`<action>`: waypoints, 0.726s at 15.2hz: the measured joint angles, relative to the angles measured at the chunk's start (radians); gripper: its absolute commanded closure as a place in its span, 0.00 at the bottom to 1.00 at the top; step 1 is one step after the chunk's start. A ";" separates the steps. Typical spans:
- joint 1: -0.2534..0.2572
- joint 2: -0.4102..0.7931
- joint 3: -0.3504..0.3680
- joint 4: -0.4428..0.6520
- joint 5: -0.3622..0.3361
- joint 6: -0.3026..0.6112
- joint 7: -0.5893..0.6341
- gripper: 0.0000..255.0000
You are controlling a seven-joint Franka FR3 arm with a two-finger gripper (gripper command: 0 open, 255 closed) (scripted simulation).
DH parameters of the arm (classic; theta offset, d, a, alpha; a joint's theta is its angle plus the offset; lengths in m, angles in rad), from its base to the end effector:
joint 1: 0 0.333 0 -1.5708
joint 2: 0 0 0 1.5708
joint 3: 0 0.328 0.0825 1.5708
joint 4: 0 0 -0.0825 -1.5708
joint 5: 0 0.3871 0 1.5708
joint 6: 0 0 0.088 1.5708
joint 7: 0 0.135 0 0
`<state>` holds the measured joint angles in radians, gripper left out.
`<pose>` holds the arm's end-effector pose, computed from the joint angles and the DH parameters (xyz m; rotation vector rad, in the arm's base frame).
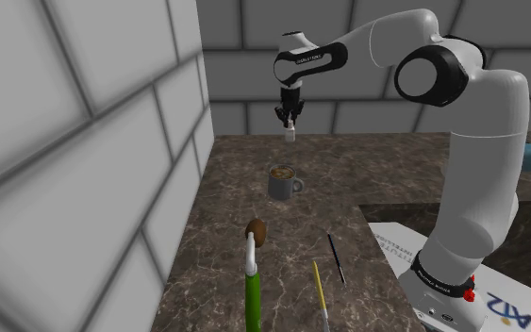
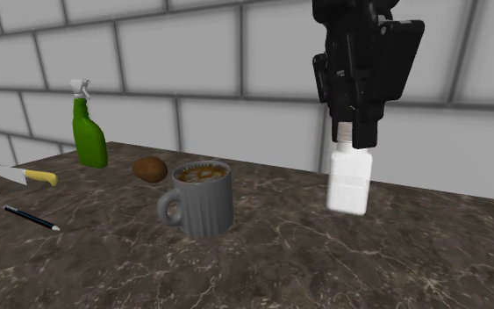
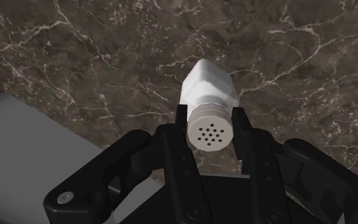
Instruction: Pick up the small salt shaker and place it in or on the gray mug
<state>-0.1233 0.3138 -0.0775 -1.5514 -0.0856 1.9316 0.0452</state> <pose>0.6569 -0.1364 0.4584 3.0133 -0.3235 0.0892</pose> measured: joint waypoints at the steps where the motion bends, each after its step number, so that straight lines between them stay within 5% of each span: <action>1: 0.001 0.001 0.000 0.016 0.000 -0.015 0.000 1.00; 11: -0.001 0.003 -0.001 0.147 0.004 -0.143 -0.014 1.00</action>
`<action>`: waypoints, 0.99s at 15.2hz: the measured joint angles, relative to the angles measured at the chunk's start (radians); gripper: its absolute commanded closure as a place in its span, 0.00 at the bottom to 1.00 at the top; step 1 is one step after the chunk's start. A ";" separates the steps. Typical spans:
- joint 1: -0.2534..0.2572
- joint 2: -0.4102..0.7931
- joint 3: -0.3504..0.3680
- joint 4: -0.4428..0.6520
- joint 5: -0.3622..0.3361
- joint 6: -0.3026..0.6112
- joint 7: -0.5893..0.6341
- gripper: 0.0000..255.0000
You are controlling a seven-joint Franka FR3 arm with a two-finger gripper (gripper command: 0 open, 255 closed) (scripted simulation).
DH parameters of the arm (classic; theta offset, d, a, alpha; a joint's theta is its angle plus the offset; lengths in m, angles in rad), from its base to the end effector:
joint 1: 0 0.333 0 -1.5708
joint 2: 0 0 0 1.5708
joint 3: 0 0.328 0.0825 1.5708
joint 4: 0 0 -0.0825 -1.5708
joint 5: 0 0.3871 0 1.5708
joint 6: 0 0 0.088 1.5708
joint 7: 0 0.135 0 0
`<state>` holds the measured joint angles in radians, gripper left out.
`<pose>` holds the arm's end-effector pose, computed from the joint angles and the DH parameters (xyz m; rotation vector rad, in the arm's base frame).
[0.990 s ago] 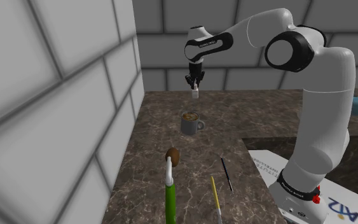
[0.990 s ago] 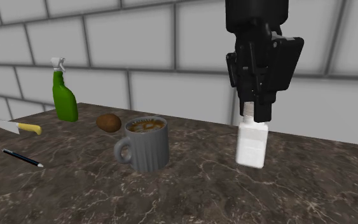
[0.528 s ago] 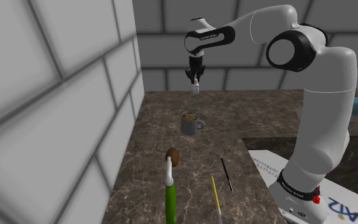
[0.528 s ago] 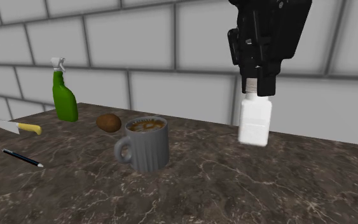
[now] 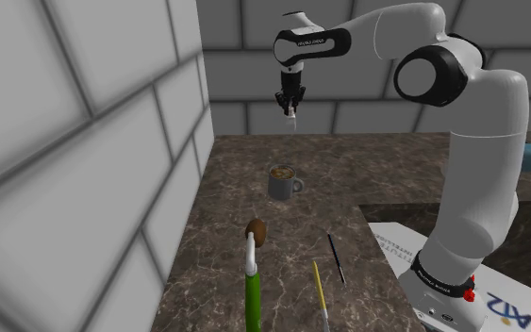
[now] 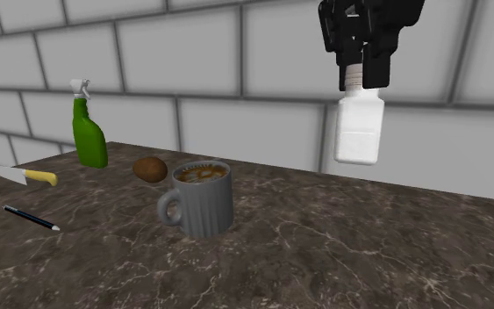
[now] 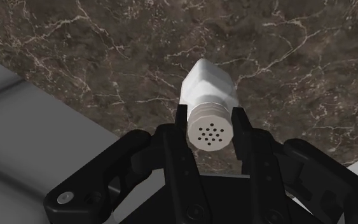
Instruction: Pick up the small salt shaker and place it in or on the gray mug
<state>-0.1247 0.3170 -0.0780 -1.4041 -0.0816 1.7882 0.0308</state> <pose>0.6583 -0.1375 0.5149 3.0131 -0.3235 0.0892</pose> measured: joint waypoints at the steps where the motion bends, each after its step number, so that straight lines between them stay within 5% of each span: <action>1: 0.006 -0.019 0.002 -0.021 -0.003 0.001 0.008 1.00; 15: 0.141 -0.391 0.105 -0.414 -0.036 -0.003 0.248 1.00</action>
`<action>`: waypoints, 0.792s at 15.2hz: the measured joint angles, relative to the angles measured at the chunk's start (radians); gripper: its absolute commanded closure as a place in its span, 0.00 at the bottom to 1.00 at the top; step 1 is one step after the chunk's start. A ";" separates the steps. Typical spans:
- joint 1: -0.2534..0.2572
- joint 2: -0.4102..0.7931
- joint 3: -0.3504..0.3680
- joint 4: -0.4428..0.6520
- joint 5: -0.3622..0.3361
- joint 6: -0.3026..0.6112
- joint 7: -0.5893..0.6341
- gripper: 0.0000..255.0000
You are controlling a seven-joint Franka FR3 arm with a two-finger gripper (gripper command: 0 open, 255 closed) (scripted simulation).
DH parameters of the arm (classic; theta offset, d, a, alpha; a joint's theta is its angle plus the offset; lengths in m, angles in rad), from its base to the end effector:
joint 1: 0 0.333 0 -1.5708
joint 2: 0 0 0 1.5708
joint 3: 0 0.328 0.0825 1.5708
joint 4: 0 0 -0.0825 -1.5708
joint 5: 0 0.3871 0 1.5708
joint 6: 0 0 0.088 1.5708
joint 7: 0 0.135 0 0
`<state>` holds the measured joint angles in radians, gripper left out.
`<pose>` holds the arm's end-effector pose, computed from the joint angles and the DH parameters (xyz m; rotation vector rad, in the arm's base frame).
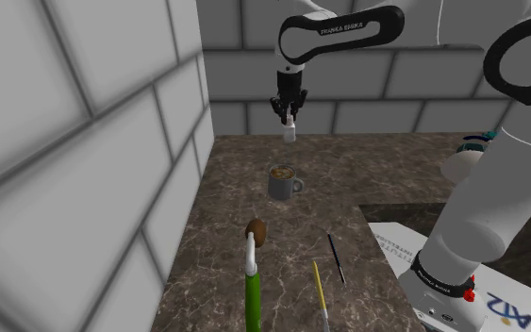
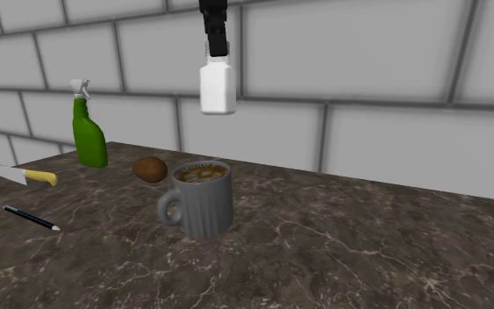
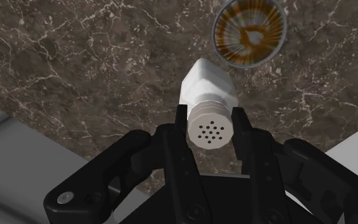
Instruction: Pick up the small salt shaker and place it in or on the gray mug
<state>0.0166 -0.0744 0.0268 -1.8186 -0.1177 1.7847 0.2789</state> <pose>0.5470 0.0108 0.5502 3.0137 -0.3219 0.0891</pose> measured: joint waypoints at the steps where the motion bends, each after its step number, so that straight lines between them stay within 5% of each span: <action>1: 0.010 -0.020 0.012 -0.016 0.001 -0.007 0.021 1.00; 12: 0.039 -0.100 0.047 -0.189 0.005 0.078 0.094 1.00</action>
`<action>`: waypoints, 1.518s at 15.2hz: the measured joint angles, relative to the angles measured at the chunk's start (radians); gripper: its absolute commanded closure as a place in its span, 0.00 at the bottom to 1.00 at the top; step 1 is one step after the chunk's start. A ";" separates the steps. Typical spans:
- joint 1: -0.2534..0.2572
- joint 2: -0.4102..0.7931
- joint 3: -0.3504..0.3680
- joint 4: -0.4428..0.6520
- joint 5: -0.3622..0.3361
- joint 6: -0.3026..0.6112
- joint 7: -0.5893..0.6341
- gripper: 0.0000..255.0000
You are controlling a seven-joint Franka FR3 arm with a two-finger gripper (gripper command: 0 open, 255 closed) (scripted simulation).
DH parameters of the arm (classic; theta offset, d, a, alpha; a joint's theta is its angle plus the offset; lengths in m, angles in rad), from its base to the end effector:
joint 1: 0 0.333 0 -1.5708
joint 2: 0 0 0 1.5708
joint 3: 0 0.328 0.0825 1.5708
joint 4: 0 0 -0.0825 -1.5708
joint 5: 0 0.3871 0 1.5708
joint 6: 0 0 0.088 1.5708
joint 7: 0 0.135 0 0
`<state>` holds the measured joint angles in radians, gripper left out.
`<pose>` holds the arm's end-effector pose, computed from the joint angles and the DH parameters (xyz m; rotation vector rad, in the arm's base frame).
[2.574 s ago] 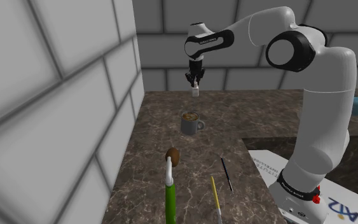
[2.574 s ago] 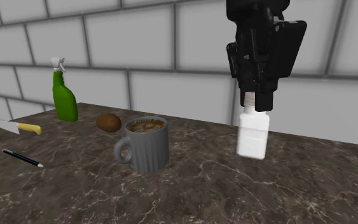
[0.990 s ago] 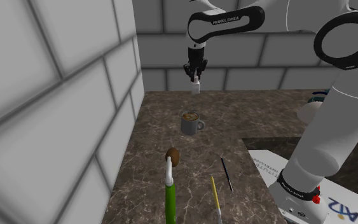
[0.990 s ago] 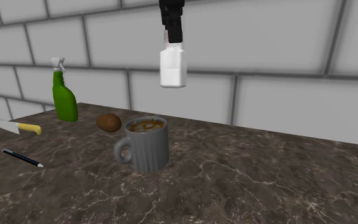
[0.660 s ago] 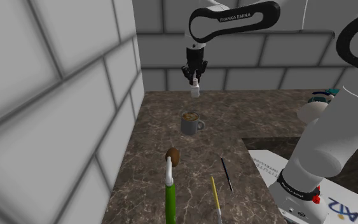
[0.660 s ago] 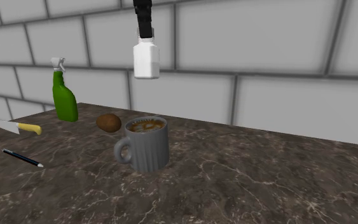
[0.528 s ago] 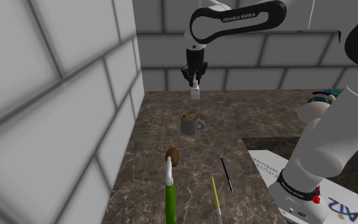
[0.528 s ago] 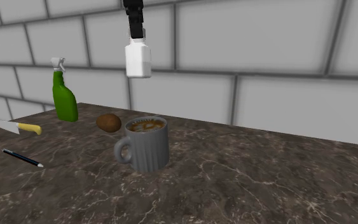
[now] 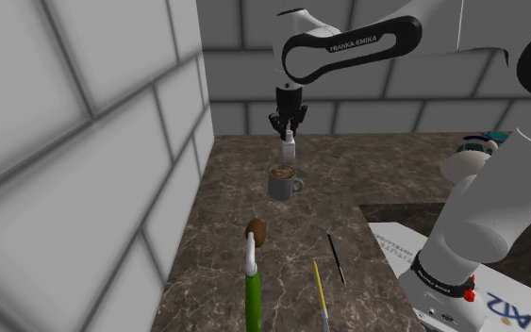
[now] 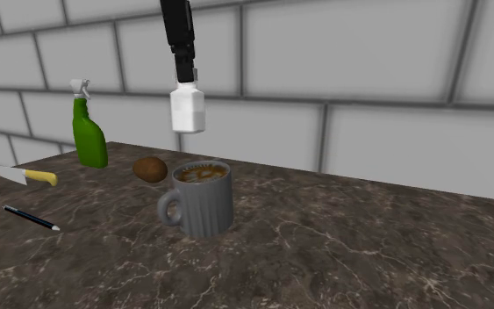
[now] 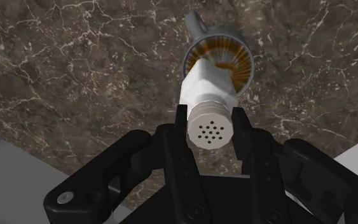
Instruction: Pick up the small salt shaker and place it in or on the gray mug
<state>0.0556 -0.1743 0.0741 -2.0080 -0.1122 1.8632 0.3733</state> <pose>0.5088 0.0564 0.5176 3.0133 -0.3232 0.0878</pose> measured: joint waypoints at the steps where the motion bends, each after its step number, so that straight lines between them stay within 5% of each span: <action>1: 0.000 0.001 0.000 -0.015 -0.001 0.016 0.002 1.00; 12: -0.001 0.024 0.001 -0.138 -0.009 0.161 0.021 1.00; 19: -0.001 0.028 0.000 -0.143 -0.011 0.173 0.022 1.00; 20: -0.001 0.028 0.000 -0.143 -0.011 0.173 0.022 0.00; 23: -0.001 0.029 0.000 -0.145 -0.011 0.173 0.022 0.00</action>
<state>0.0543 -0.1456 0.0737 -2.1529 -0.1227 2.0364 0.3948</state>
